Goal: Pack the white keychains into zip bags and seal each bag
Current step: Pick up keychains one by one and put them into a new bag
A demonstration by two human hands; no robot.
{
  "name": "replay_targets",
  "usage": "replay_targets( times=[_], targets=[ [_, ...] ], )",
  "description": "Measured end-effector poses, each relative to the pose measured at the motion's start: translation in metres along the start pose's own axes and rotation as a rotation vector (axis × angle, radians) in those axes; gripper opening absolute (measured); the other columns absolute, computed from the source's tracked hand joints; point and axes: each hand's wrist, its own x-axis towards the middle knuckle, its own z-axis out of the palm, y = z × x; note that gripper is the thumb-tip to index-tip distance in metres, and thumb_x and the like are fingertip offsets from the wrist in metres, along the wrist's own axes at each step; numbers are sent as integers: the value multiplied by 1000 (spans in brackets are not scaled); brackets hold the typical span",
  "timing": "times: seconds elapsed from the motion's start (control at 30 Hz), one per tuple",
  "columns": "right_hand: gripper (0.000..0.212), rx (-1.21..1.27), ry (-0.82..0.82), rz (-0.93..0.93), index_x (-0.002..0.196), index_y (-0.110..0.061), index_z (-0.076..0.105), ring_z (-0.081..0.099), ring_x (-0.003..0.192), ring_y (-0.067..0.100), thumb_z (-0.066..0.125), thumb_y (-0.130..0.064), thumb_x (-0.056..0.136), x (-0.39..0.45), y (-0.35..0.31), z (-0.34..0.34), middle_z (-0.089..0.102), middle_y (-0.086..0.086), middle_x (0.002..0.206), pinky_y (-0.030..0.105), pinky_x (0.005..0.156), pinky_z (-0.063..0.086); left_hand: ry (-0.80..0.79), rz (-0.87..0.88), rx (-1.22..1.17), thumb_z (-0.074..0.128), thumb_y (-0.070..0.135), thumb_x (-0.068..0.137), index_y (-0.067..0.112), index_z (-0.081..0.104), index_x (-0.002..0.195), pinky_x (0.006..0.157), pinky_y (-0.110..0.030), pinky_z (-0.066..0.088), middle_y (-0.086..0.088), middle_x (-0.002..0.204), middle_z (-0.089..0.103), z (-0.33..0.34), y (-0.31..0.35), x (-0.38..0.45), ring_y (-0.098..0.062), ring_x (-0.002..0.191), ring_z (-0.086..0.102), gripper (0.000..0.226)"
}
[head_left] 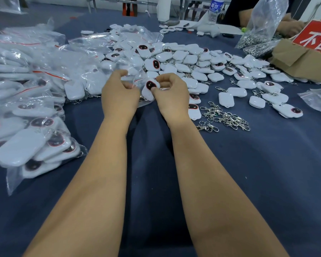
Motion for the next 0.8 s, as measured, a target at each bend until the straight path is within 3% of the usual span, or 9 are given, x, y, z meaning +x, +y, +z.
replay_targets(
  times=[0.07, 0.13, 0.2, 0.27, 0.37, 0.47, 0.6, 0.7, 0.8],
  targets=[
    [20, -30, 28, -9, 93, -25, 56, 55, 69, 1, 71, -15, 85, 0, 2, 0, 60, -16, 79, 18, 65, 43, -16, -14, 113, 60, 19, 85, 20, 67, 116, 62, -21, 38, 9, 85, 64, 0, 0, -2, -11, 81, 60, 32],
    [22, -32, 56, -11, 91, -23, 54, 54, 66, 0, 72, -13, 84, 0, 2, 0, 56, -16, 74, 12, 60, 41, -16, 12, 147, 57, 19, 84, 16, 73, 85, 56, -24, 40, 0, 75, 68, 0, 2, -5, -15, 71, 60, 16],
    [18, -38, 54, -21, 92, -19, 59, 56, 70, 2, 73, -11, 83, 0, 0, 0, 60, -13, 79, 6, 60, 41, -14, 16, 116, 55, 19, 82, 18, 68, 71, 53, -24, 39, 2, 65, 64, 0, 4, -6, -11, 59, 54, 18],
    [12, -113, -25, -71, 94, -15, 72, 61, 83, 11, 71, -10, 83, 1, -2, 2, 68, -2, 93, 7, 65, 41, 0, 7, 55, 55, 21, 82, 21, 67, 75, 53, -22, 40, 8, 65, 62, 1, 5, -4, -4, 58, 53, 14],
    [23, -239, -126, -158, 104, -14, 77, 57, 105, 16, 62, -7, 88, -3, -2, 6, 64, 7, 114, 21, 87, 44, 83, 3, -13, 56, 21, 83, 19, 67, 82, 51, -7, 36, 11, 67, 59, 2, 5, -2, 2, 58, 51, 11],
    [38, -229, 3, -158, 117, -15, 70, 54, 114, 20, 50, 0, 89, -4, -5, 0, 58, 6, 125, 30, 97, 44, 237, -45, -189, 55, 18, 87, 20, 62, 84, 52, -6, 36, 14, 65, 53, -1, 7, 0, 7, 53, 49, 7],
    [45, -561, 103, -71, 126, -16, 60, 43, 120, 27, 48, -4, 84, -1, -2, -11, 53, 7, 128, 31, 98, 34, 444, -23, -457, 49, 12, 91, 26, 45, 78, 56, -18, 42, 13, 69, 46, -5, 14, 0, 0, 53, 47, 20],
    [36, -763, 32, -51, 117, -14, 61, 42, 118, 28, 51, -10, 82, -4, 0, -11, 52, 7, 125, 34, 95, 30, 366, 19, -395, 48, 9, 92, 26, 43, 83, 49, -10, 35, 13, 72, 48, -2, 16, -3, 5, 48, 48, 19],
    [13, -810, 15, -42, 92, -13, 55, 44, 113, 28, 50, -10, 81, -5, -1, -10, 52, 5, 120, 35, 93, 28, 197, 46, -236, 49, 11, 88, 25, 45, 98, 47, -10, 35, 12, 71, 50, 2, 11, -5, 5, 49, 48, 17]
  ],
)
